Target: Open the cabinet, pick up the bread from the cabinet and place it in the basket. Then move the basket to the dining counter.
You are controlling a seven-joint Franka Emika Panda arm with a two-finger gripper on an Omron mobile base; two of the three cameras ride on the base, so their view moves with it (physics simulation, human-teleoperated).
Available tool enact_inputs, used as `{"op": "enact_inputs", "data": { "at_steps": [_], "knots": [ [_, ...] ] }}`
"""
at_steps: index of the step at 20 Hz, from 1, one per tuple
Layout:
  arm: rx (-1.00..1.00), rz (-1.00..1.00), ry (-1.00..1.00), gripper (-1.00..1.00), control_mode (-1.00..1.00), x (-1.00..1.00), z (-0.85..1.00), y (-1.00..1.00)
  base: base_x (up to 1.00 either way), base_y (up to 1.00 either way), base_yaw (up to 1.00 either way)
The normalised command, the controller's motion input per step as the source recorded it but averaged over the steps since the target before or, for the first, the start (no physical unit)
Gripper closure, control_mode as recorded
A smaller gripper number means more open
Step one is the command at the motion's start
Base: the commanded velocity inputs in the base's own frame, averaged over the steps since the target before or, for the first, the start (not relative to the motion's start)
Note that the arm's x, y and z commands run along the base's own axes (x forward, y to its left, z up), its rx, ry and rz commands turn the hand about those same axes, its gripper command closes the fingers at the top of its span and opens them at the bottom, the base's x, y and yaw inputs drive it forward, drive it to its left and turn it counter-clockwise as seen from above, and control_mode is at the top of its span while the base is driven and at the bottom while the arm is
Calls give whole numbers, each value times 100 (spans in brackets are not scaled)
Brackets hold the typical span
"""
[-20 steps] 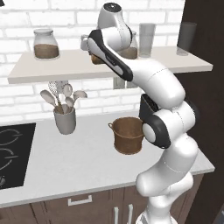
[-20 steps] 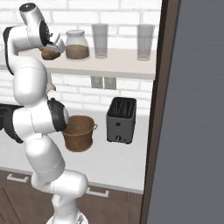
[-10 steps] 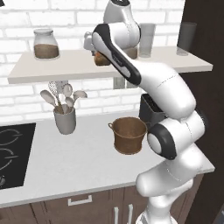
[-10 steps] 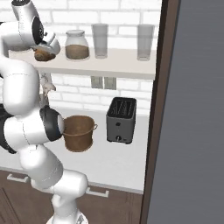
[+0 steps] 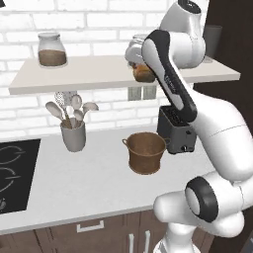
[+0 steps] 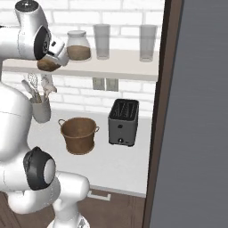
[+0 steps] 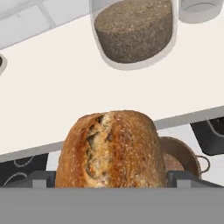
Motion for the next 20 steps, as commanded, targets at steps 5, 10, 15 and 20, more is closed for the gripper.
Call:
{"op": "enact_inputs", "data": {
  "at_steps": [5,10,15,20],
  "knots": [
    [10,0,7,100,-100,-100,1,-54,0,0,0],
    [9,0,12,100,-100,-100,-4,-13,0,0,0],
    [7,0,17,100,-100,-100,-40,0,0,0,0],
    [1,-8,16,100,-100,-70,-99,-1,0,0,0]
  ]
}}
